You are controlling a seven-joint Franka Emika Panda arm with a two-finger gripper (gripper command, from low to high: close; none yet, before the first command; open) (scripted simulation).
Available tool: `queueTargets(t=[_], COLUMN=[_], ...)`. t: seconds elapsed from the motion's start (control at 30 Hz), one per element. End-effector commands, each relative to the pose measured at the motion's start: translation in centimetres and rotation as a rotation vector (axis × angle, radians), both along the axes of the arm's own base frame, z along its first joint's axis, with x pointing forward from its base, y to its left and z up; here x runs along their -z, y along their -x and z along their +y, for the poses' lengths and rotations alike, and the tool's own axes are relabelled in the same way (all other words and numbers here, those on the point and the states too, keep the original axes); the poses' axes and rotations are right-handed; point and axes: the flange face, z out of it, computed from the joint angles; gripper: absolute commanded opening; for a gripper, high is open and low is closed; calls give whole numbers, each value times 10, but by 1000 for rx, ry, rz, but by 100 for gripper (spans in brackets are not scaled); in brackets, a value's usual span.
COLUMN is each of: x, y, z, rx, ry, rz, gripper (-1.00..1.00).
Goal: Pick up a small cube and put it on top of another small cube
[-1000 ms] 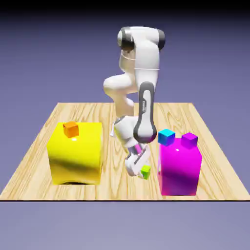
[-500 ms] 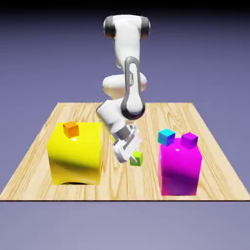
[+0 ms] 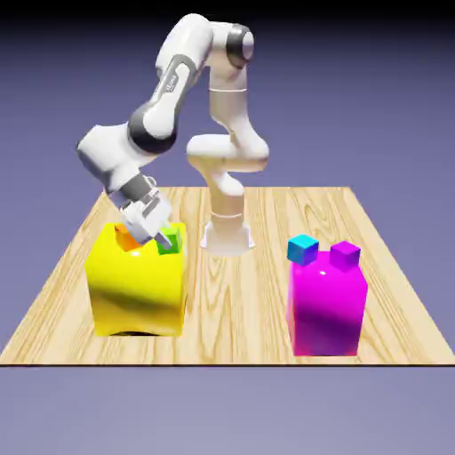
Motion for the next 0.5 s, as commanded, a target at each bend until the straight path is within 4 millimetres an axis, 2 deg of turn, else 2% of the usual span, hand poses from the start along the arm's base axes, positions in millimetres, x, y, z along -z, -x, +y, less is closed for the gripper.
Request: queueTargets(t=[0.0,0.13,0.17,0.2,0.33,0.37,0.4,0.43,0.47], x=[-10,-50,-56,-56,4,8,8,8,-7], y=[7,53,62,62,61,61,61,61,61], z=[-10,-69,-78,-78,-56,-54,-54,-54,-60], rx=[-17,-16,-13,-13,-14,-14,-14,-14,-14], ry=[19,94,107,107,107,107,107,107,106], rz=[17,104,122,122,121,122,122,122,121], gripper=[-100,-100,-100,-100,-100,-100,100,100,100])
